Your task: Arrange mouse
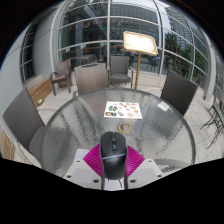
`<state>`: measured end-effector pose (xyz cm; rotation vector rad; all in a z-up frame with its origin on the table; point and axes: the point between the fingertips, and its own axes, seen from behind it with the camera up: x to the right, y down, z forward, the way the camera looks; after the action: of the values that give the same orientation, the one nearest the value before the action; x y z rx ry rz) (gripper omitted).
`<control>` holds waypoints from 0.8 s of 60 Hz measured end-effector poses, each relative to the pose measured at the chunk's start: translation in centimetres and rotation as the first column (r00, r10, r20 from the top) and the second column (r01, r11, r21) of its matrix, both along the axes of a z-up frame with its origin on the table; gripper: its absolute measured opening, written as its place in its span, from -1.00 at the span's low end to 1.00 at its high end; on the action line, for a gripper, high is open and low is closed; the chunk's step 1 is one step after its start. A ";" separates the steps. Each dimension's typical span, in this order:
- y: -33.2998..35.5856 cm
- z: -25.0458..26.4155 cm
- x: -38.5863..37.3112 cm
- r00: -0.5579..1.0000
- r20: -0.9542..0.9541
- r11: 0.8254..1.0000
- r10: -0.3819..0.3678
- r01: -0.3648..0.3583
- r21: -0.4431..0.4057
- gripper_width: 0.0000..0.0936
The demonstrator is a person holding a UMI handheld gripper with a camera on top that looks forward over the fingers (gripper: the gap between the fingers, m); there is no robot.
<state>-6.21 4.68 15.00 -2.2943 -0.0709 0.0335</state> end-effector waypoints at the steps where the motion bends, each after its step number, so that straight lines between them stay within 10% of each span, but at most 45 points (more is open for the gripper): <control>1: -0.2 -1.8 0.1 1.000 0.004 1.000 0.003 -0.003 -0.019 -0.46; 14: -3.5 -16.7 0.3 1.000 0.011 0.979 0.012 -0.009 -0.206 -0.45; 29: -3.4 -16.9 0.2 0.999 0.045 0.985 -0.012 0.019 -0.169 -0.20; 48: -4.0 -9.7 0.1 0.996 0.041 0.991 -0.079 0.083 -0.108 0.68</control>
<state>-6.15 0.70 5.27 -2.4062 0.0050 -0.0475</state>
